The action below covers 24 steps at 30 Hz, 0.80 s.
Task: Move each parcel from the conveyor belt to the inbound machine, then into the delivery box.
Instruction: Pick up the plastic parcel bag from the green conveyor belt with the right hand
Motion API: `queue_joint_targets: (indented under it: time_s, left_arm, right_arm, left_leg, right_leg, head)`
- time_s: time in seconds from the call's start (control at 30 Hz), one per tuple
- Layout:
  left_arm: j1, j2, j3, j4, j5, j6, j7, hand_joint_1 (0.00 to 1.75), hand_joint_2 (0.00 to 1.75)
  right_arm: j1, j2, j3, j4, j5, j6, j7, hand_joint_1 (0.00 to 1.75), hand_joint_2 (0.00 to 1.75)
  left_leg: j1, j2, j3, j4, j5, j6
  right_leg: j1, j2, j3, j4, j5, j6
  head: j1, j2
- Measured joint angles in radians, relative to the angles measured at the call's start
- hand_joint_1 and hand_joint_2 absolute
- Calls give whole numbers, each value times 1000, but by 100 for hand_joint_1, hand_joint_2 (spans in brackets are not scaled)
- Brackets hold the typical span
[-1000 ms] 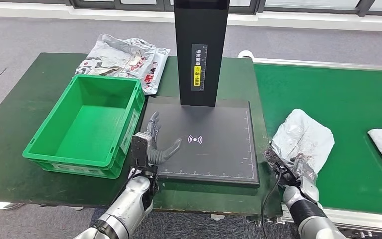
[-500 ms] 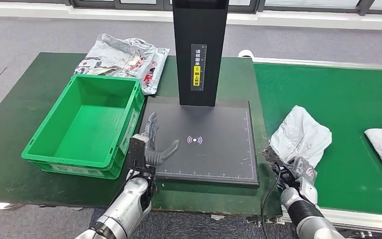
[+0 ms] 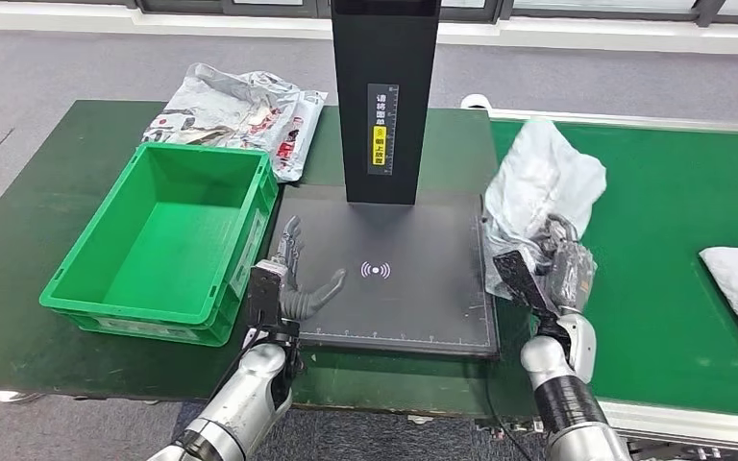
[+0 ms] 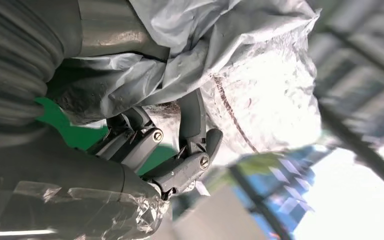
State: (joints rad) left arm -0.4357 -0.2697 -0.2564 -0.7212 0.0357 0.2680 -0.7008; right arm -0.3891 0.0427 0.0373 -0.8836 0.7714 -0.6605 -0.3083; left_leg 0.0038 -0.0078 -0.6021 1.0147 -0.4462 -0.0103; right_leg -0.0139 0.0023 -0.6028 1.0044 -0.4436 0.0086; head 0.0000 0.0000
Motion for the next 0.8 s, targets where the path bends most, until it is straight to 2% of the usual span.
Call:
queue_joint_targets:
  time_s: [0.17, 0.33, 0.53, 0.67, 0.8]
  left_arm:
    - [0, 0, 0, -13, -4, 7, 0, 0, 175]
    - [0, -1, 0, -21, -4, 8, 0, 0, 175]
    - [-6, -3, 0, -27, -4, 4, 0, 0, 175]
    - [-10, -5, 0, -29, -4, 2, 0, 0, 175]
    - [-16, -6, 0, -29, 1, 2, 0, 0, 175]
  right_arm:
    - [52, 12, 181, -247, -3, 7, 10, 175, 175]
    - [70, 15, 275, -350, -24, 29, 8, 175, 175]
    - [61, 33, 404, -379, -84, 242, 33, 175, 175]
    - [46, 45, 484, -354, -111, 317, 54, 0, 175]
    - [23, 46, 538, -308, -113, 397, 105, 0, 175]
  left_leg:
    - [0, 1, 0, -1, -1, -1]
    - [0, -1, -1, 0, -1, -1]
    - [0, 1, 0, 0, -1, -1]
    - [0, 0, 0, -1, -1, -1]
    - [0, 1, 0, -1, -1, -1]
  right_leg:
    - [0, 1, -1, 0, -1, -1]
    - [0, -1, 0, 0, -1, 0]
    - [0, 1, -1, 0, -1, -1]
    - [0, 1, -1, 0, -1, -1]
    - [0, 1, -1, 0, -1, -1]
  head:
    - [0, 0]
    - [0, 0]
    - [0, 0]
    - [0, 0]
    - [0, 0]
